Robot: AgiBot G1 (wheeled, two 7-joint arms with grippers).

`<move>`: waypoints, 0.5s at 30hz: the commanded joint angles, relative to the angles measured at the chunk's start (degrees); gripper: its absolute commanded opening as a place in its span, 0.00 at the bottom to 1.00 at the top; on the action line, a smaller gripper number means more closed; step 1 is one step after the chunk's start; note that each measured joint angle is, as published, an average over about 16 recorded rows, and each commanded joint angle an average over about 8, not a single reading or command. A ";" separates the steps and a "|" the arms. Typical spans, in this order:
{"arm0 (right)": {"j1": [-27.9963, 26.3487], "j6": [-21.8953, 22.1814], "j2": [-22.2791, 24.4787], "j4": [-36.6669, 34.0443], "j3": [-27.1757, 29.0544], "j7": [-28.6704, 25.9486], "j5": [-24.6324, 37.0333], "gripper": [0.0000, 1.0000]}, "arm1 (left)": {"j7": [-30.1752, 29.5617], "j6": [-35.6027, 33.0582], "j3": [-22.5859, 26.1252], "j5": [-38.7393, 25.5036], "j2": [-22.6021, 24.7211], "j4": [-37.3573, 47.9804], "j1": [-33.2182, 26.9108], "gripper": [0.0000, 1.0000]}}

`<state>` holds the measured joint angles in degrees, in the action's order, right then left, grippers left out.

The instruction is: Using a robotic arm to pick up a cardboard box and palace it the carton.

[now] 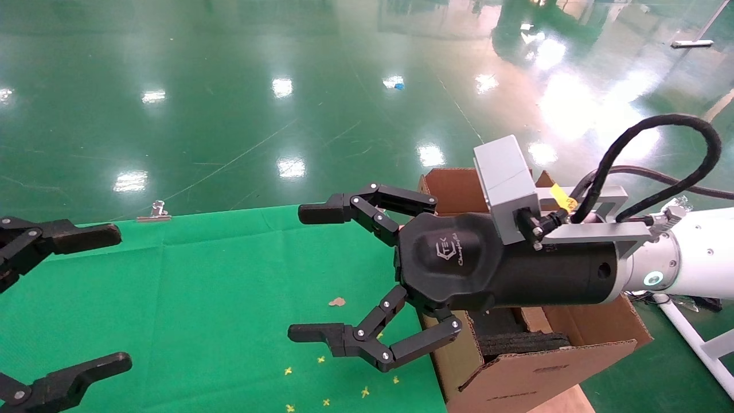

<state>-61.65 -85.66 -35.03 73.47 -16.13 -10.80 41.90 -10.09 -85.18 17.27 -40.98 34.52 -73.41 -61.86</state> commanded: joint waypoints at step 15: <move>-0.01 0.00 0.00 -0.01 -0.01 0.00 0.00 1.00 | 0.00 0.00 0.00 0.00 0.00 0.00 0.00 1.00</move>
<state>-61.66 -85.66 -35.03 73.46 -16.14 -10.80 41.90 -10.09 -85.18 17.27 -40.98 34.52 -73.41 -61.86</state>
